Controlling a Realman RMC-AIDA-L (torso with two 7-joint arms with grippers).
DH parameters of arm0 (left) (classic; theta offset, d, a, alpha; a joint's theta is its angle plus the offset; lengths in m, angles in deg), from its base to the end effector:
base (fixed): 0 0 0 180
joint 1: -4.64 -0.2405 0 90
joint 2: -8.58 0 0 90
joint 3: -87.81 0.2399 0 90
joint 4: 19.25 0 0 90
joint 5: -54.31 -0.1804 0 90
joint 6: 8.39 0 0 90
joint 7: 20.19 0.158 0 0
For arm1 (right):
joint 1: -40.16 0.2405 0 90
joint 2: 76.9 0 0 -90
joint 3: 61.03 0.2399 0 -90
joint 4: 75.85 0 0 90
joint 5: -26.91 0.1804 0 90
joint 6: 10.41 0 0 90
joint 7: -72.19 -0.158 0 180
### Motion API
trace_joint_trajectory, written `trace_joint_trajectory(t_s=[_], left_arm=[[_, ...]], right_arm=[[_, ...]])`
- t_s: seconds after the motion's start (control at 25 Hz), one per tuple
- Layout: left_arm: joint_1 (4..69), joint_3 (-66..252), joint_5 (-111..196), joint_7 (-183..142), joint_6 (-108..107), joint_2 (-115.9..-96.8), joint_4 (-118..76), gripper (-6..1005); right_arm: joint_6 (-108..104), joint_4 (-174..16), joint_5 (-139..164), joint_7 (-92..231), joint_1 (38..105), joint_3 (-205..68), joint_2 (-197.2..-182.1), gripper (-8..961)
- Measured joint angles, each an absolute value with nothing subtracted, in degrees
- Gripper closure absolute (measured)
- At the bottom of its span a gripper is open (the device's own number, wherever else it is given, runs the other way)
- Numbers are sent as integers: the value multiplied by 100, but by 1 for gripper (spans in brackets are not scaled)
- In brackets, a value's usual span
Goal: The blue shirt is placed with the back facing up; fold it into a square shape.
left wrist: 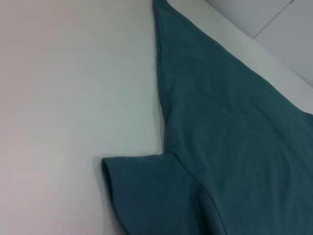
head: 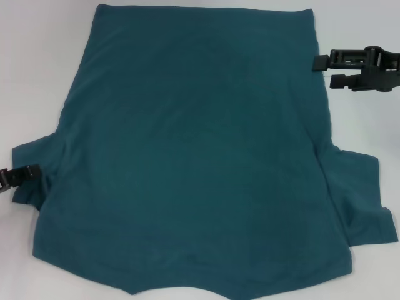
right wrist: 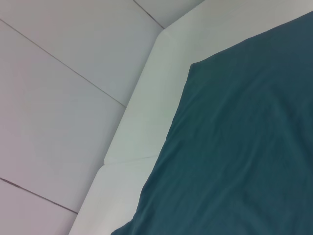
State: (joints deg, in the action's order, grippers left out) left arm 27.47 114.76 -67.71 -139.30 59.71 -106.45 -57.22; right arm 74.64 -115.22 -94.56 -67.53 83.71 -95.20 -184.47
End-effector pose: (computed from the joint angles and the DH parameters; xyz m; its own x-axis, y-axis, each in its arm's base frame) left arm -0.3477 0.3088 0.0573 0.1335 0.7040 0.6975 0.9892 -0.0521 -0.1368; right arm 0.2001 0.3897 0.0822 0.2383 -0.8192 -0.5216 -0.9402 -0.3291 0.0873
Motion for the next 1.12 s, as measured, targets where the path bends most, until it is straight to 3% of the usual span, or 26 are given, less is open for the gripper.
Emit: trace_joint_trajectory(t_s=[0.28,0.6,0.84,1.12], left_arm=[[2799,11497,-6904,-13984,5905,-10649,-5747,525],[2789,11496,-6911,-13988,5845,-10647,-5801,755],[2777,11497,-6911,-13990,5857,-10633,-5810,987],[2703,11495,-7144,-14257,6204,-10596,-6268,1000]], right_arm=[[7460,-11522,-9456,-6762,8365,-9517,-18439,38],[7424,-11522,-9456,-6765,8340,-9513,-18438,38],[7421,-11522,-9456,-6765,8331,-9513,-18430,38],[7429,-11522,-9456,-6765,8324,-9513,-18391,38]])
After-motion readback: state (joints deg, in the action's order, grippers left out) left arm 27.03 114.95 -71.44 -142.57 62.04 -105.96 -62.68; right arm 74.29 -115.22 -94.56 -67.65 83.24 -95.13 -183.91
